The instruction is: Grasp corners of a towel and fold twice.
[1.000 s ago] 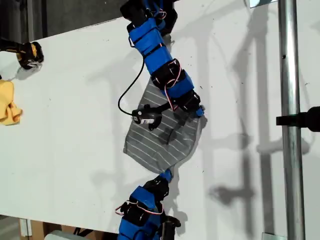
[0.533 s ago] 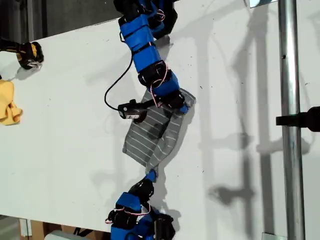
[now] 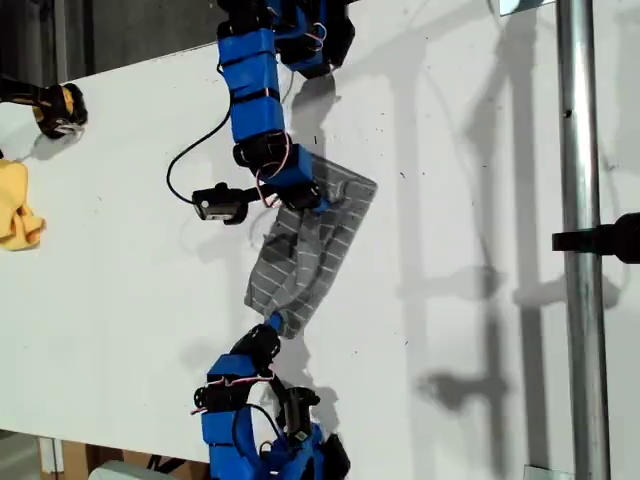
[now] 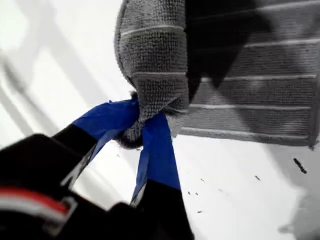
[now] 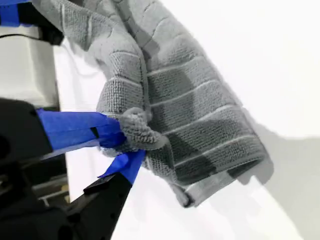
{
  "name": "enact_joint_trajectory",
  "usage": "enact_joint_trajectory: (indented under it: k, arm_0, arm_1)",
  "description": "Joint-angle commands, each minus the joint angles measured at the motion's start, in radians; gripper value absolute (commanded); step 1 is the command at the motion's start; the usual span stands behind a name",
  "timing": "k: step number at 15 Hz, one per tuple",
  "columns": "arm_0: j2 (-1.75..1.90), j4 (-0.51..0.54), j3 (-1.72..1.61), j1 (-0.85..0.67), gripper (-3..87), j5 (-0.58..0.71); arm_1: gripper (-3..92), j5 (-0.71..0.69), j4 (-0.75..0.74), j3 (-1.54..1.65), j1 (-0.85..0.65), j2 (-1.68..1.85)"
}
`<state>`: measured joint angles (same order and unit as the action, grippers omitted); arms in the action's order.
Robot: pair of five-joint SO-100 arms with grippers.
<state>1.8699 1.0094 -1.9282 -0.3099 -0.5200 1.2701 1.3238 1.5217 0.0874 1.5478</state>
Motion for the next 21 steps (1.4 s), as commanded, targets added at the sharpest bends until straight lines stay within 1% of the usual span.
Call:
enact_joint_trajectory:
  k: [1,3,5,10,13,14,16,21]
  arm_0:
    - [-0.086,-0.009,0.138,-0.055,-1.5,0.043]
    - [-0.146,-0.028,0.193,-0.095,-1.5,0.064]
    - [-0.244,-0.003,0.298,-0.129,-1.5,0.092]
    - [-0.428,0.060,0.545,-0.213,-1.5,0.138]
    - [-0.468,0.067,0.607,-0.258,-1.5,0.147]
    - [-0.474,0.067,0.609,-0.264,-1.5,0.152]
    - [-0.474,0.089,0.584,-0.250,-1.5,0.156]
    - [-0.457,0.156,0.500,-0.156,-1.5,0.112]
  arm_1:
    - [-0.1,-0.011,0.055,0.025,-0.064,0.107]
    - [-0.1,-0.020,0.077,0.104,-0.120,0.178]
    - [-0.1,-0.043,0.078,0.195,-0.186,0.272]
    - [-0.1,-0.160,0.120,0.305,-0.367,0.453]
    - [-0.1,-0.233,0.121,0.368,-0.454,0.512]
    - [-0.1,-0.239,0.121,0.379,-0.454,0.529]
    - [-0.1,-0.218,0.110,0.387,-0.393,0.537]
    - [-0.1,-0.067,0.054,0.411,-0.196,0.476]
